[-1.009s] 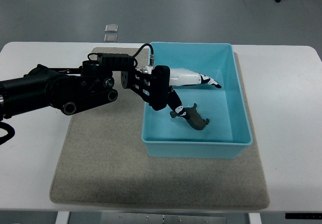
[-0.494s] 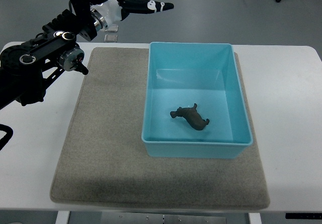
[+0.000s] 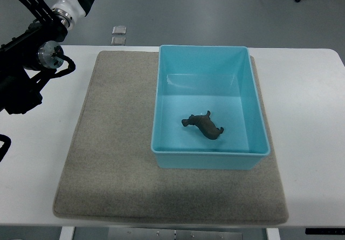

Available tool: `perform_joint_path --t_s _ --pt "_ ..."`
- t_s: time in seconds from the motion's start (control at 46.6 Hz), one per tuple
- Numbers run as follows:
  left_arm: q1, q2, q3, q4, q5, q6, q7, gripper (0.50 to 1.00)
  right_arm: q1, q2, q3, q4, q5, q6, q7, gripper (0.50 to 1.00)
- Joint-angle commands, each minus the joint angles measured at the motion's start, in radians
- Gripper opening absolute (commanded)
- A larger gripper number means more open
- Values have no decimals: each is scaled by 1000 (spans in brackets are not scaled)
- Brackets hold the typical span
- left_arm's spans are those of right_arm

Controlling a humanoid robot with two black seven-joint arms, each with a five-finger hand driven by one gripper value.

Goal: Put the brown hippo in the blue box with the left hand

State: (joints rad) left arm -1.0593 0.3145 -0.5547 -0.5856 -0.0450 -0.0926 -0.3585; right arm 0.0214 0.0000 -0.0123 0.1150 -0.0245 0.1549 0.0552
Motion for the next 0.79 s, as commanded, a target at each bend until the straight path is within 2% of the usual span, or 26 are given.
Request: perform_joint_path --t_s 0.0,0.15,0.258,0.322,0.773 --pt "4 2 -1 27 -41 8 12 994 0 0 0 0 0 0 0 936" --pt "12 -3 -2 98 -53 40 32 994 0 0 0 0 0 0 0 936" --pt "28 -14 -2 109 -91 103 75 994 0 0 0 0 0 0 0 936" --pt "36 -18 -2 104 -116 116 90 994 0 0 0 0 0 0 0 936" --pt "119 -38 -1 87 -125 93 85 996 0 0 0 0 0 0 0 936"
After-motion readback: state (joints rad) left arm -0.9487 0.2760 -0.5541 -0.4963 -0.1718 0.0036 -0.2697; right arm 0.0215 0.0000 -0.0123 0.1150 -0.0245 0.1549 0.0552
